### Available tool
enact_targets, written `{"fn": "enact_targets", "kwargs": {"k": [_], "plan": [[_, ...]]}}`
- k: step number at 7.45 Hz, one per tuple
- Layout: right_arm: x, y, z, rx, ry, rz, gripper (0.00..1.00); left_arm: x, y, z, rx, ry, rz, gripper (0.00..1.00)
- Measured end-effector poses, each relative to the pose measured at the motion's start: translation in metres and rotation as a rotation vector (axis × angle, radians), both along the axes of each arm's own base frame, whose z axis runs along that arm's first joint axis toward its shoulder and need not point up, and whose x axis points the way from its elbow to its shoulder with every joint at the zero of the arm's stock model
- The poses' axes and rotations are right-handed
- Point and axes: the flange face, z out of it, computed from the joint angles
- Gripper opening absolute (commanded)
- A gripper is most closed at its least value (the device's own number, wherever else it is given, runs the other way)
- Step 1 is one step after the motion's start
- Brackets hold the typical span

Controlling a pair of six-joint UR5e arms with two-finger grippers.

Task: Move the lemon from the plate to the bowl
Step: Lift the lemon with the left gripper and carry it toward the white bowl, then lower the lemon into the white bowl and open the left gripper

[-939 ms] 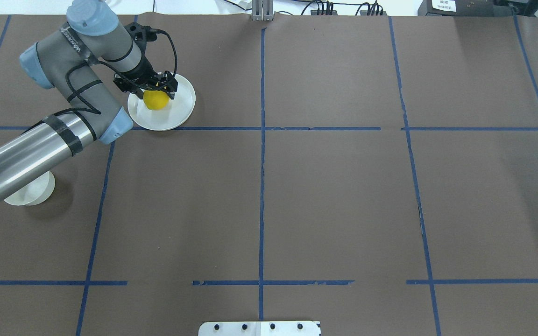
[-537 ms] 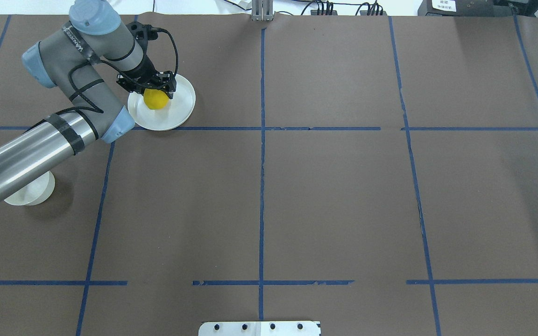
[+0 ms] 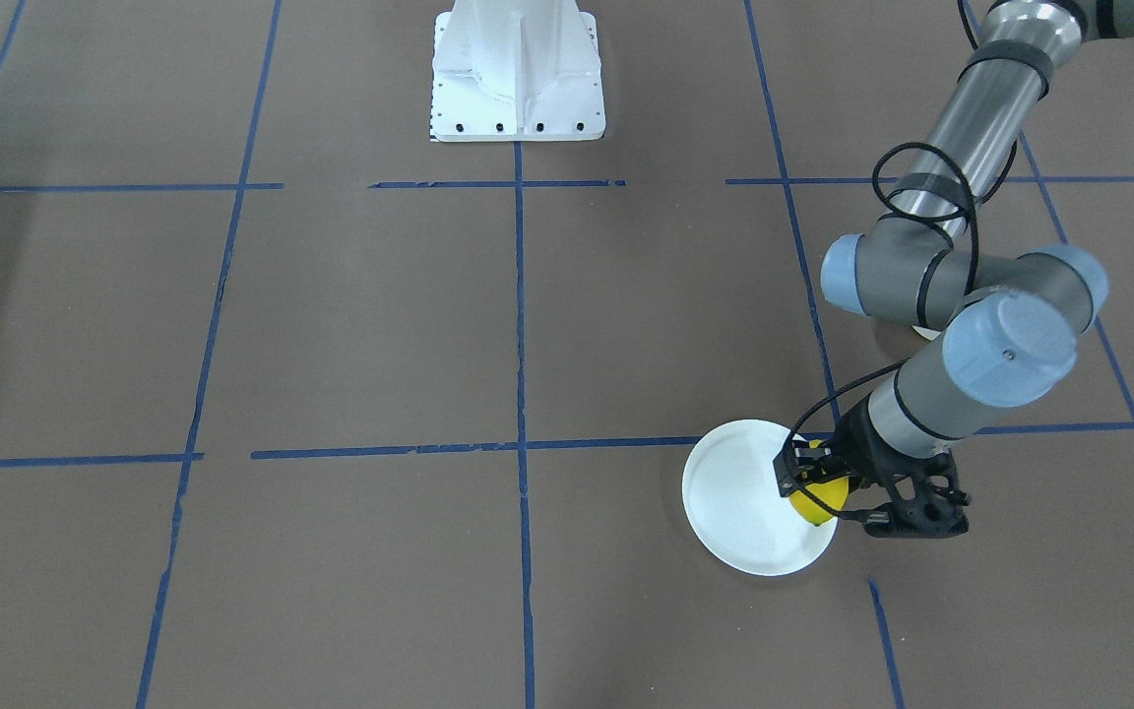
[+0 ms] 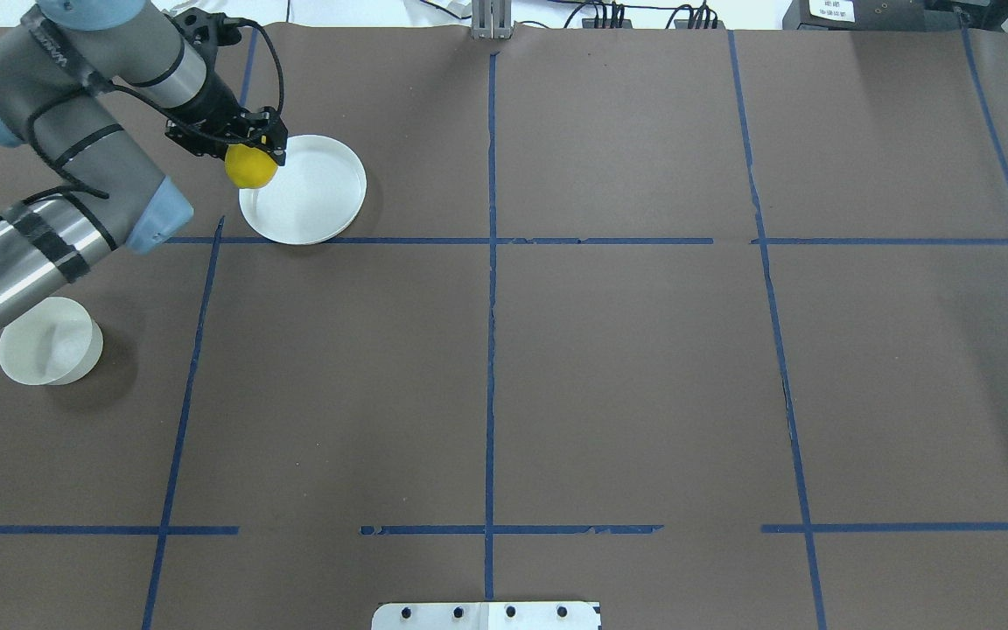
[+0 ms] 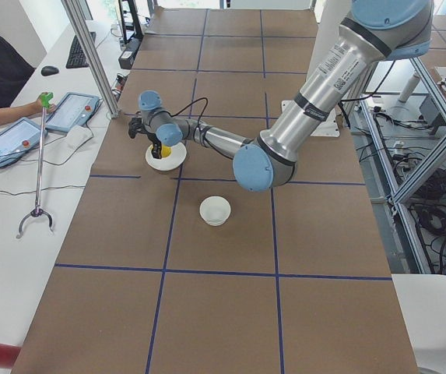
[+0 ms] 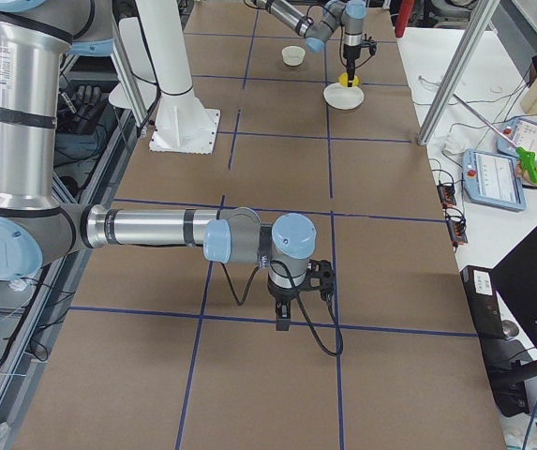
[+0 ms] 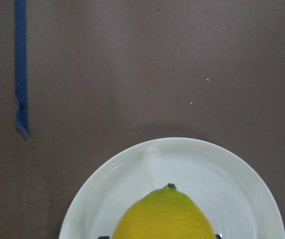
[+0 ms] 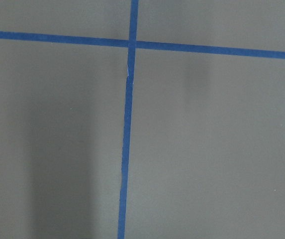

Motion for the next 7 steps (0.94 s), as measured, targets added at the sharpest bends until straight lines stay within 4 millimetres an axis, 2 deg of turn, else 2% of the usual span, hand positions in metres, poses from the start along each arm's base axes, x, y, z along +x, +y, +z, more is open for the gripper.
{"fn": "enact_targets", "kwargs": {"k": [1,2,4,7], "plan": [[0.000,0.000,0.000,0.000,0.000,0.000,1.00,-0.028,0.023,-0.005,-0.007,-0.002,-0.013,0.00],[0.000,0.000,0.000,0.000,0.000,0.000,1.00,-0.054,0.051,0.003,-0.014,-0.009,-0.023,0.00],[0.000,0.000,0.000,0.000,0.000,0.000,1.00,-0.096,0.108,0.050,-0.010,-0.047,-0.016,0.00],[0.000,0.000,0.000,0.000,0.000,0.000,1.00,-0.156,0.192,0.137,0.053,-0.103,-0.037,0.00]]}}
